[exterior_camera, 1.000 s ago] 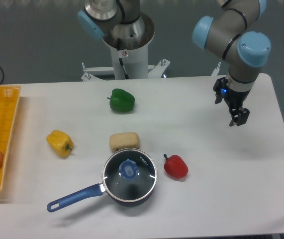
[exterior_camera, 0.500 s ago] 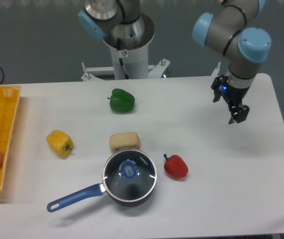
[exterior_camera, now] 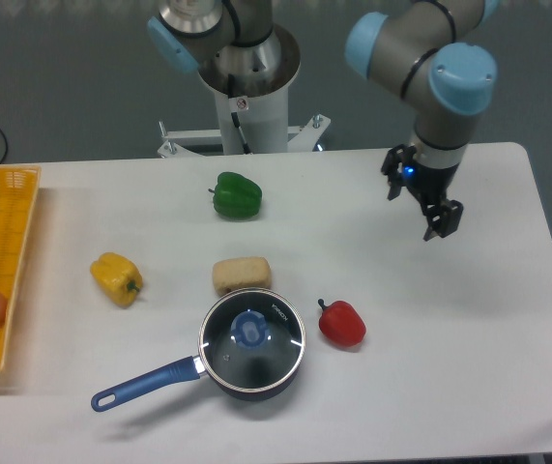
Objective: Open the lid
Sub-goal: 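Move the gripper over the saucepan and lower it to the blue lid knob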
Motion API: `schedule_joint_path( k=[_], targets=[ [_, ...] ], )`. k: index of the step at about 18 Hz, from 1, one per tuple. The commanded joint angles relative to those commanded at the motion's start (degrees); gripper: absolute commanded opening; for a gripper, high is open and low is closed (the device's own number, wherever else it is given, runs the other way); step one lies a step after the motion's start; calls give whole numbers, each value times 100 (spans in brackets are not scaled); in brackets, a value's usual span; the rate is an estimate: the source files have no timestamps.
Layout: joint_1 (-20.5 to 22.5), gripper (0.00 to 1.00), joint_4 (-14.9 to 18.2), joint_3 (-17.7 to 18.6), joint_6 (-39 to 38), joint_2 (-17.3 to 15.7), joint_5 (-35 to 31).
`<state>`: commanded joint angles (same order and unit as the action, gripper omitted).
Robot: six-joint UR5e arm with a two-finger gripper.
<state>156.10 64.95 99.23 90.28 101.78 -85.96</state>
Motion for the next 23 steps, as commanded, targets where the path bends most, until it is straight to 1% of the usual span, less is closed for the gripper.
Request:
schedule_joint_path(
  k=[4, 6, 7, 10, 15, 17, 23],
  targets=[
    [-518, 100, -9, -35, -922, -62, -9],
    [-808, 100, -9, -184, -1397, -18, -44],
    [-940, 100, -9, -280, -1565, 69, -122],
    [-1380, 100, 9, -597, -1803, 359, -491],
    [-1679, 100, -9, -843, -1874, 641, -527],
    [-1846, 100, 0, -1019, -1953, 860, -554],
    [-2206, 100, -44, -1274, -2374, 1291, -650]
  ],
)
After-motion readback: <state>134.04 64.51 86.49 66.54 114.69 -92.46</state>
